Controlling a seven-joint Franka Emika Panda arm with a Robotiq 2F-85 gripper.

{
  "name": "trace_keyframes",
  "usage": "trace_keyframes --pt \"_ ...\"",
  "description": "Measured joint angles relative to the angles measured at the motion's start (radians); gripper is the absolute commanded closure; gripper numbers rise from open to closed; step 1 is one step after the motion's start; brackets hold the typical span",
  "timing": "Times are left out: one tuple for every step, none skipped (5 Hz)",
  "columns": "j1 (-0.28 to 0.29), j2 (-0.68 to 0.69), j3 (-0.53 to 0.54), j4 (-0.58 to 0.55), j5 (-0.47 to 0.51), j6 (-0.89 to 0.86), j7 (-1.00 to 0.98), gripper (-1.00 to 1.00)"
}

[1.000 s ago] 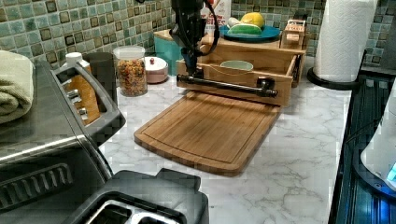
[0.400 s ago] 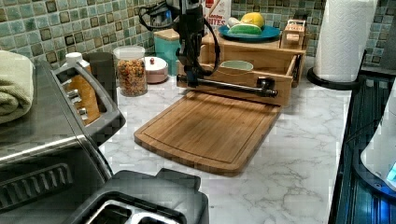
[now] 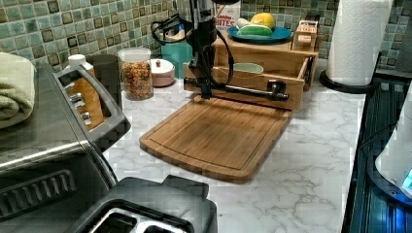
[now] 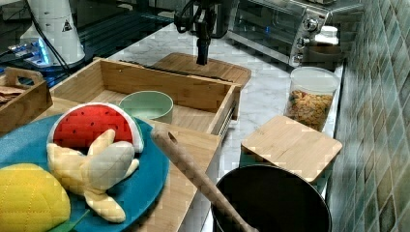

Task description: Close the drawer.

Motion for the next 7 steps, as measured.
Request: trace_keyframes --pt "-0.015 0.000 0.000 -0.035 -0.003 0.052 0.003 1.00" --pt "-0.030 0.001 -0.005 -0.055 -0.002 0.051 0.002 1.00" --pt "-0.042 0.003 -0.006 -0.064 0.012 0.051 0.000 1.00" --pt "-0.041 0.012 -0.019 -0.064 0.012 0.051 -0.023 1.00" --pt "-0.047 0.022 -0.023 -0.064 0.020 0.036 -0.045 1.00" --pt "-0.051 0.024 -0.033 -0.064 0.026 0.014 -0.064 1.00" --pt "-0.068 0.025 -0.062 -0.064 0.027 0.014 -0.121 1.00"
